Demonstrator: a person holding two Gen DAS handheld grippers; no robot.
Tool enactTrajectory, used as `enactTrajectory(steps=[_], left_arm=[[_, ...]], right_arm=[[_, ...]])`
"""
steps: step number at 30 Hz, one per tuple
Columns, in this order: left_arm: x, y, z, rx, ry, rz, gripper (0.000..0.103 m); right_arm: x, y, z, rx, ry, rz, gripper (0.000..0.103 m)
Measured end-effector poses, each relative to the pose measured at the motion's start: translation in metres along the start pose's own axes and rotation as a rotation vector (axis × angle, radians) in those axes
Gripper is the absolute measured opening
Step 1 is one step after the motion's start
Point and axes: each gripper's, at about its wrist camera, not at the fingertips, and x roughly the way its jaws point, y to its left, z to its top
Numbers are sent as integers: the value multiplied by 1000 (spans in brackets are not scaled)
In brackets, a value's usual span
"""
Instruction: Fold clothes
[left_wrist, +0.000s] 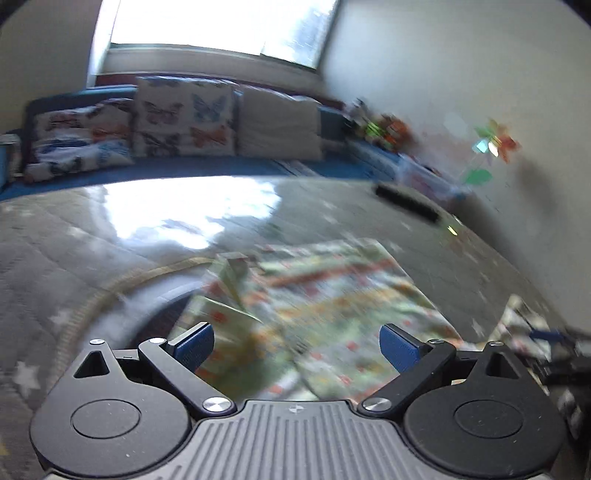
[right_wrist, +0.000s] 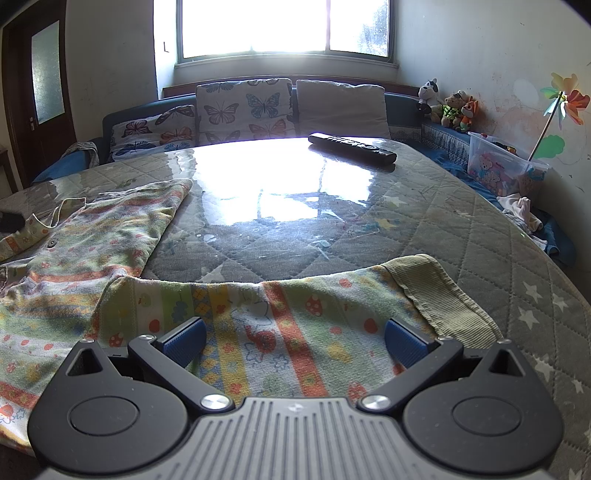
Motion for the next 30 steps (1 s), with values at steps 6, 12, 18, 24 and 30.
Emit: enactTrajectory(steps=[6, 12, 18, 24, 30], left_arm=[[20, 20, 4, -29, 54, 115, 91], [25, 6, -3, 77, 50, 166, 38], [17, 24, 9, 64, -14, 309, 21], [28, 49, 17, 38, 7, 488, 28], [10, 49, 7, 38, -10, 490, 44]], right_arm=[[0, 0, 0, 0, 0, 0, 103], [0, 0, 0, 0, 0, 0, 103], [0, 0, 0, 0, 0, 0, 103], [0, 0, 0, 0, 0, 0, 103], [0, 0, 0, 0, 0, 0, 103]])
